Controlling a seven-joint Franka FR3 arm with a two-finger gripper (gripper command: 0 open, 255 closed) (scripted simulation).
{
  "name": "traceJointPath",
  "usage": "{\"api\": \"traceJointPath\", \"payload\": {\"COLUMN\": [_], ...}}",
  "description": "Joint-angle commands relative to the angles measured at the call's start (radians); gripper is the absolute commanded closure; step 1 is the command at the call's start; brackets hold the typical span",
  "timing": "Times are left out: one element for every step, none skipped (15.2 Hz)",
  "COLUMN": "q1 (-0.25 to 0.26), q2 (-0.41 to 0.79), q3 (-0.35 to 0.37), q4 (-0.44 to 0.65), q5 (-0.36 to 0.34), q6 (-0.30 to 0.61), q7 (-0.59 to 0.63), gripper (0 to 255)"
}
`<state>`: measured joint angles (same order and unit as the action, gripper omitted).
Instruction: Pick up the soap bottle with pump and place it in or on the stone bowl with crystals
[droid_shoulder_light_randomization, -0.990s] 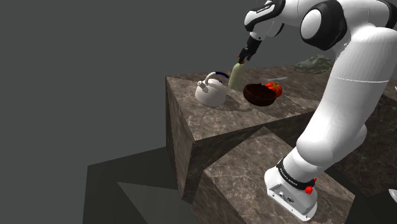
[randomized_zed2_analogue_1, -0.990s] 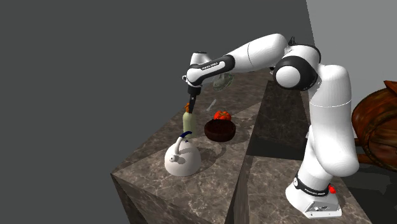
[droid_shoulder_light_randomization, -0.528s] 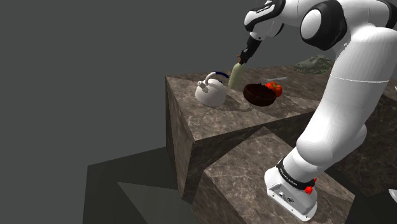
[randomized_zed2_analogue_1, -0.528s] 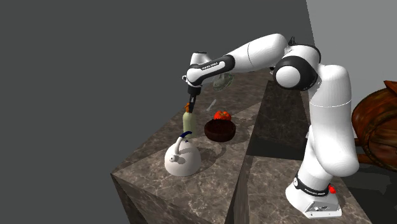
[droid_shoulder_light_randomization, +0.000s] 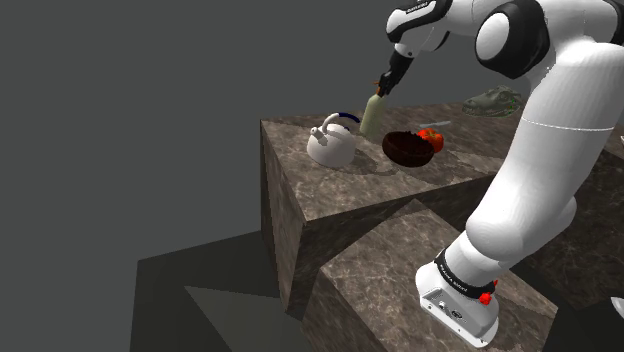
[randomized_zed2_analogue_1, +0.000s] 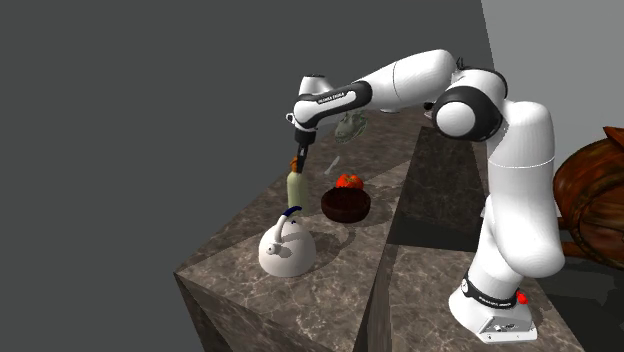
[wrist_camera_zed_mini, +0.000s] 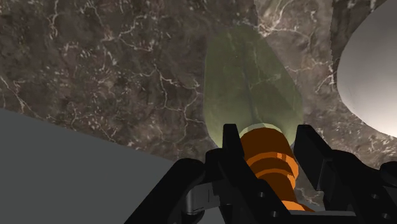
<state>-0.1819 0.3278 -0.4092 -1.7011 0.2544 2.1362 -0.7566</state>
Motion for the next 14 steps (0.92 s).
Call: {"api": "traceJointPath", "payload": {"q1": [0.0,0.0,0.0,0.0,0.0,0.0,0.0,0.0,0.0,-0.001,-0.001,-0.002,-0.002,-0.003], "q2": [-0.008,-0.012,-0.015,-0.018,-0.021,-0.024,-0.026,-0.029,-0.031,-0.032,-0.034,-0.035,-0.037,-0.037], "q3": [-0.003,-0.004,-0.005,-0.006,-0.007,-0.008,-0.008,-0.009,-0.01,-0.011,-0.011,-0.012,-0.012,-0.013], "q4": [0.018,0.027,0.036,0.045,0.055,0.064,0.075,0.085,0.096,0.107,0.118,0.13,0.142,0.154], "q5": [-0.006,-0.009,-0.012,-0.014,-0.016,-0.019,-0.021,-0.023,-0.025,-0.027,-0.028,-0.03,-0.031,-0.032], "q6": [-0.025,-0.037,-0.049,-0.061,-0.073,-0.085,-0.097,-0.11,-0.122,-0.135,-0.147,-0.16,-0.173,-0.186], "q7": [0.005,0.007,0.01,0.012,0.015,0.017,0.019,0.022,0.024,0.026,0.028,0.03,0.032,0.033], "gripper": [255,255,255,255,255,255,255,255,255,255,255,255,255,255]}}
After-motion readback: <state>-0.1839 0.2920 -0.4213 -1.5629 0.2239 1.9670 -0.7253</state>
